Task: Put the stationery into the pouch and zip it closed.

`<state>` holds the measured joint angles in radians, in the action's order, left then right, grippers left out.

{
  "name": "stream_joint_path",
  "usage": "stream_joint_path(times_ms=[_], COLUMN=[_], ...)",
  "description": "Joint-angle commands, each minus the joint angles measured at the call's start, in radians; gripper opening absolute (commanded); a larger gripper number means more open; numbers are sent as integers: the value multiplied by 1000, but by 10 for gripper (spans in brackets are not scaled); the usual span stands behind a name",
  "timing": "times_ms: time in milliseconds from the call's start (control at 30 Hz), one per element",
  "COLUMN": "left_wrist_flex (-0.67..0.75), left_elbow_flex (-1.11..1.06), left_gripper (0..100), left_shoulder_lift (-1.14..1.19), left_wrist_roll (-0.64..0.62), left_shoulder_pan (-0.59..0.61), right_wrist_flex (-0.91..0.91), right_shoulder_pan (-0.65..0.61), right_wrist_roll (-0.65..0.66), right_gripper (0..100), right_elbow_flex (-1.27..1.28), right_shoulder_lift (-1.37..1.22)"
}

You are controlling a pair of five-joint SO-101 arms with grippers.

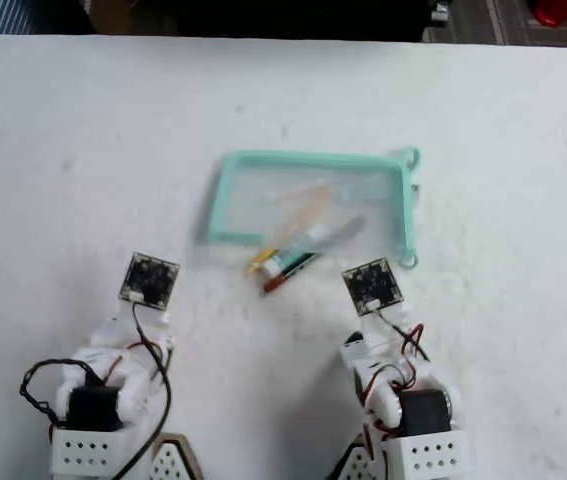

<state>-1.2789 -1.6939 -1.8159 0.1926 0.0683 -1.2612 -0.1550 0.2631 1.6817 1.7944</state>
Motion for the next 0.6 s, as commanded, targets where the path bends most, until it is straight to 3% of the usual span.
stream_joint_path(times_ms=[0, 200, 567], left_wrist_flex=[-8, 0, 3], left_elbow_flex=[2, 15, 338], left_gripper=[24, 24, 24], left_shoulder_lift=[-12, -12, -12], left_wrist_roll=[-3, -5, 0], left_shoulder_pan=[-45, -68, -68], right_wrist_flex=[-5, -5, -5], right_shoulder_pan=[1, -4, -4], right_wrist_roll=[5, 5, 9], right_gripper=[18, 19, 18], right_elbow_flex=[9, 9, 9], right_shoulder_lift=[4, 4, 4])
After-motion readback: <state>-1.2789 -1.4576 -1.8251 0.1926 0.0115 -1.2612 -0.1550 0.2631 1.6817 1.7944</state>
